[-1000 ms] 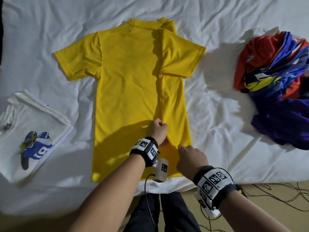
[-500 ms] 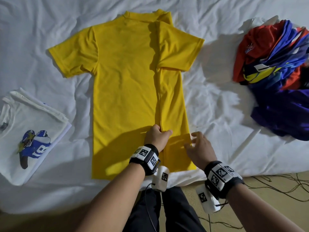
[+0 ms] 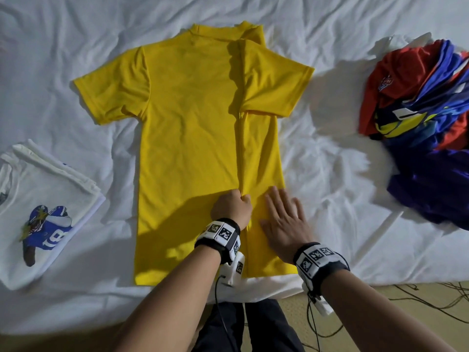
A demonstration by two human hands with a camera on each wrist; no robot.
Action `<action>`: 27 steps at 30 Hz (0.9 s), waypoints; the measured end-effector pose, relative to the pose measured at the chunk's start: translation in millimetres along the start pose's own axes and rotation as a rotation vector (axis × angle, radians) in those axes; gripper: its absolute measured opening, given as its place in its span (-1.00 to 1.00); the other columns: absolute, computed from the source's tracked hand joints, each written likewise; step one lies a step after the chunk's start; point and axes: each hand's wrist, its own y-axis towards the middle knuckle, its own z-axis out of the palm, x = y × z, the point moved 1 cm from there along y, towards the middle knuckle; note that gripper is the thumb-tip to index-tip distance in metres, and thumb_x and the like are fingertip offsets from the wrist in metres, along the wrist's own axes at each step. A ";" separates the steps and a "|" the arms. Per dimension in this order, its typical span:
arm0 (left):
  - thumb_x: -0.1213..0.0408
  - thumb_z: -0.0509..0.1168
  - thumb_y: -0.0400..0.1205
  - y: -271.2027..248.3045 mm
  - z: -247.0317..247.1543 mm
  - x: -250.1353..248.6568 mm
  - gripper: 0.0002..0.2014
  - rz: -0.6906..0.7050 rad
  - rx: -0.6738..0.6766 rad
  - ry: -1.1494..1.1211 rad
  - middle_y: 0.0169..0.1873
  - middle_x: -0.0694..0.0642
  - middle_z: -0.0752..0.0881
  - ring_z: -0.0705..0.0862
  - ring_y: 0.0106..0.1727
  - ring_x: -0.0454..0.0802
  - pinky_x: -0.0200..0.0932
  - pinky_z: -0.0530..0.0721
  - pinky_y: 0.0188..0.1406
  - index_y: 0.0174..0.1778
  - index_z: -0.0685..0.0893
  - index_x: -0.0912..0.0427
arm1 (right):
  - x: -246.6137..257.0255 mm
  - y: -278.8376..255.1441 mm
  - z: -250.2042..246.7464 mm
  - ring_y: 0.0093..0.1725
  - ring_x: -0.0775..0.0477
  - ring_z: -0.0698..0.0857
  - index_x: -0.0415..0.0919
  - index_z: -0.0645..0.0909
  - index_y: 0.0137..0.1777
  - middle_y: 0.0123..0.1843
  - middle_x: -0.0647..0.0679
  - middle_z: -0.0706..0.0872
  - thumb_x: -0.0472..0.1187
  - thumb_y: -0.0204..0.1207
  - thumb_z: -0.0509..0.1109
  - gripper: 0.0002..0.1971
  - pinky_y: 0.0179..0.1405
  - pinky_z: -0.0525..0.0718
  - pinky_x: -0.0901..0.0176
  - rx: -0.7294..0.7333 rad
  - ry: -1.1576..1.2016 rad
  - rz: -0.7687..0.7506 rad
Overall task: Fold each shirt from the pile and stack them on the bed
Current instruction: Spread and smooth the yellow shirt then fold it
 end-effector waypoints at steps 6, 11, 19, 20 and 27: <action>0.08 0.14 0.80 5.7 -19.7 -12.2 -0.72 0.198 -0.303 0.097 0.24 0.21 0.63 0.60 0.27 0.29 0.18 0.59 0.08 0.31 0.56 0.15 | -10.1 6.4 -3.1 0.80 -0.18 -0.28 -0.13 -0.01 0.82 0.84 -0.14 -0.18 0.17 0.78 -0.16 -0.32 0.75 -0.30 -0.23 -0.184 0.104 0.111; -0.27 0.01 0.79 54.2 -19.4 -50.4 -0.34 0.053 -0.137 0.010 0.54 0.26 0.53 0.47 0.54 0.32 0.33 0.47 0.47 0.59 0.42 0.21 | -14.6 47.0 -18.5 0.79 -0.16 -0.34 -0.16 -0.08 0.83 0.83 -0.15 -0.26 0.10 0.81 -0.10 -0.34 0.78 -0.20 -0.21 -0.196 0.061 -0.016; 0.11 0.12 0.83 84.1 -27.6 -48.5 -0.73 0.103 -0.360 0.137 0.36 0.27 0.58 0.51 0.40 0.36 0.33 0.52 0.30 0.35 0.53 0.14 | -36.0 82.1 -19.7 0.79 -0.13 -0.35 -0.10 -0.27 0.81 0.82 -0.09 -0.33 0.25 0.76 -0.25 -0.27 0.76 -0.34 -0.18 -0.147 0.094 0.096; 0.12 0.13 0.83 81.3 -26.6 -50.7 -0.67 0.192 -0.406 0.201 0.47 0.31 0.49 0.45 0.49 0.39 0.36 0.49 0.36 0.47 0.49 0.14 | -34.8 82.9 -23.2 0.79 -0.16 -0.33 -0.12 -0.24 0.82 0.83 -0.11 -0.30 0.20 0.78 -0.19 -0.29 0.76 -0.32 -0.20 -0.191 0.093 0.098; -0.11 -0.07 0.86 106.8 -3.8 -26.7 -0.28 0.616 -0.192 0.654 0.74 0.12 -0.49 -0.46 0.76 0.21 0.47 -0.28 0.69 0.80 -0.36 -0.01 | -41.7 110.1 -22.9 0.80 -0.13 -0.29 -0.08 -0.21 0.82 0.83 -0.07 -0.25 0.23 0.80 -0.28 -0.32 0.75 -0.29 -0.20 -0.156 0.019 -0.075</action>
